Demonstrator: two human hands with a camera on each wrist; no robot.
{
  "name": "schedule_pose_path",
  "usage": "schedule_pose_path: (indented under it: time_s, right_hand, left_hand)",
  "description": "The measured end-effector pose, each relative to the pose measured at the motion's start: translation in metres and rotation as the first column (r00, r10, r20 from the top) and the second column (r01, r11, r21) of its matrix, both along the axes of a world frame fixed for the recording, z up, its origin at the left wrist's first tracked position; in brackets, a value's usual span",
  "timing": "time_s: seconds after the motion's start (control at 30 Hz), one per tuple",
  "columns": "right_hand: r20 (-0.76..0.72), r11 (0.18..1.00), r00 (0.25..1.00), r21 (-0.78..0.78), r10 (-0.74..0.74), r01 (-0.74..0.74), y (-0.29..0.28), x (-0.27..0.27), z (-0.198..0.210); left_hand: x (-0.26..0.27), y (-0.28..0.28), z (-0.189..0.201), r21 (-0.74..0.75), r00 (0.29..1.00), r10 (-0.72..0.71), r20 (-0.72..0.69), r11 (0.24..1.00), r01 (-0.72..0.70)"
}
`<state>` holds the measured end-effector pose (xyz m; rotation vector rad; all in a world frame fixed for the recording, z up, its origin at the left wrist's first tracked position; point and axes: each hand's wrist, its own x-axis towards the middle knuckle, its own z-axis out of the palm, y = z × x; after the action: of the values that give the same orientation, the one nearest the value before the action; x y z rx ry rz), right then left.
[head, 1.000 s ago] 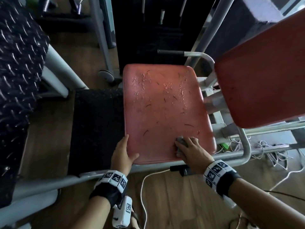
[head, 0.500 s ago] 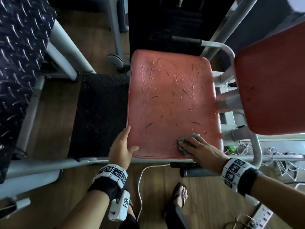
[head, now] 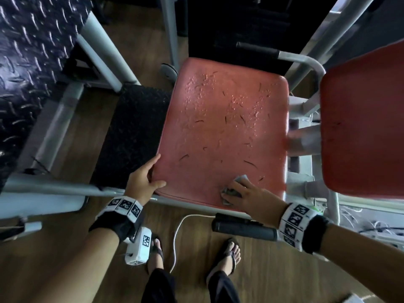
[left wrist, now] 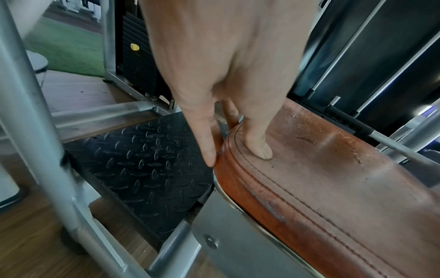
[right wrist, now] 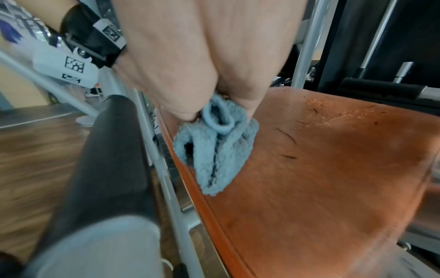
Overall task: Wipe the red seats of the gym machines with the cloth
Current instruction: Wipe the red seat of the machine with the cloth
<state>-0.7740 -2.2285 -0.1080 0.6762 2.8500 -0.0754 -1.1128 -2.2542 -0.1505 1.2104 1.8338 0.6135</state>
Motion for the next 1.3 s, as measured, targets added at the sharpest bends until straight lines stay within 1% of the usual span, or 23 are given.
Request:
schedule_pose_path:
  time_s: [0.1, 0.2, 0.27, 0.4, 0.43, 0.53, 0.67, 0.77, 0.9, 1.0, 1.1, 1.17, 1.23, 1.3]
  right_hand:
    - [0.002, 1.000, 1.000, -0.002, 0.008, -0.008, 0.005, 0.005, -0.007]
    - [-0.007, 0.998, 1.000, -0.070, 0.005, -0.006, 0.018, -0.013, -0.025]
    - [-0.021, 0.998, 1.000, -0.064, 0.003, -0.004, 0.023, -0.018, -0.032]
    - [-0.033, 0.992, 0.992, -0.015, 0.124, -0.125, 0.021, -0.001, -0.031]
    - [-0.046, 0.991, 0.990, -0.003, 0.132, -0.132, 0.020, 0.003, -0.030]
    - [-0.070, 0.992, 0.990, -0.032, 0.121, -0.124, 0.023, 0.002, -0.029]
    - [-0.037, 0.990, 0.997, -0.126, 0.066, -0.071, 0.033, -0.016, -0.027]
    - [-0.032, 0.989, 0.999, -0.143, 0.039, -0.044, 0.034, -0.022, -0.026]
    - [-0.003, 0.988, 0.995, -0.115, 0.100, -0.100, 0.033, -0.020, -0.019]
    - [0.027, 0.987, 0.994, -0.120, 0.110, -0.106, 0.033, -0.027, -0.021]
    - [0.038, 0.986, 0.994, -0.136, 0.106, -0.100, 0.036, -0.053, -0.026]
    - [0.020, 0.988, 0.995, -0.121, 0.094, -0.091, 0.042, -0.086, -0.026]
    - [-0.006, 0.991, 0.997, -0.110, 0.079, -0.079, 0.045, -0.123, -0.026]
    - [-0.038, 0.993, 0.998, -0.103, 0.044, -0.048, 0.047, -0.154, -0.027]
  left_hand:
    - [0.001, -0.001, -0.005, -0.029, 1.000, 0.016, -0.010, 0.999, -0.016]
    - [0.001, -0.003, -0.009, -0.041, 1.000, 0.025, 0.001, 0.999, -0.025]
    - [0.000, -0.004, -0.009, -0.034, 0.999, 0.034, 0.011, 0.999, -0.033]
    - [-0.002, -0.007, -0.009, -0.024, 0.998, 0.039, 0.056, 0.999, -0.038]
    - [-0.002, -0.006, -0.009, -0.017, 0.997, 0.038, 0.065, 0.999, -0.037]
    - [-0.001, -0.006, -0.009, -0.006, 0.996, 0.037, 0.079, 0.999, -0.036]
    - [-0.004, -0.007, -0.012, 0.010, 0.995, 0.032, 0.097, 0.999, -0.033]
    - [-0.007, -0.008, -0.014, 0.001, 0.994, 0.020, 0.111, 1.000, -0.020]
    - [-0.005, -0.008, -0.009, -0.005, 0.994, 0.031, 0.109, 1.000, -0.030]
    - [-0.004, -0.009, -0.008, -0.010, 0.993, 0.054, 0.103, 0.999, -0.053]
    - [-0.006, -0.010, -0.011, -0.008, 0.993, 0.057, 0.100, 0.998, -0.057]
    - [-0.010, -0.009, -0.015, -0.023, 0.992, 0.048, 0.116, 0.999, -0.046]
    - [-0.016, -0.005, -0.018, -0.043, 0.974, 0.093, 0.204, 0.995, -0.086]
    - [-0.021, -0.001, -0.017, -0.099, 0.924, 0.175, 0.341, 0.984, -0.150]
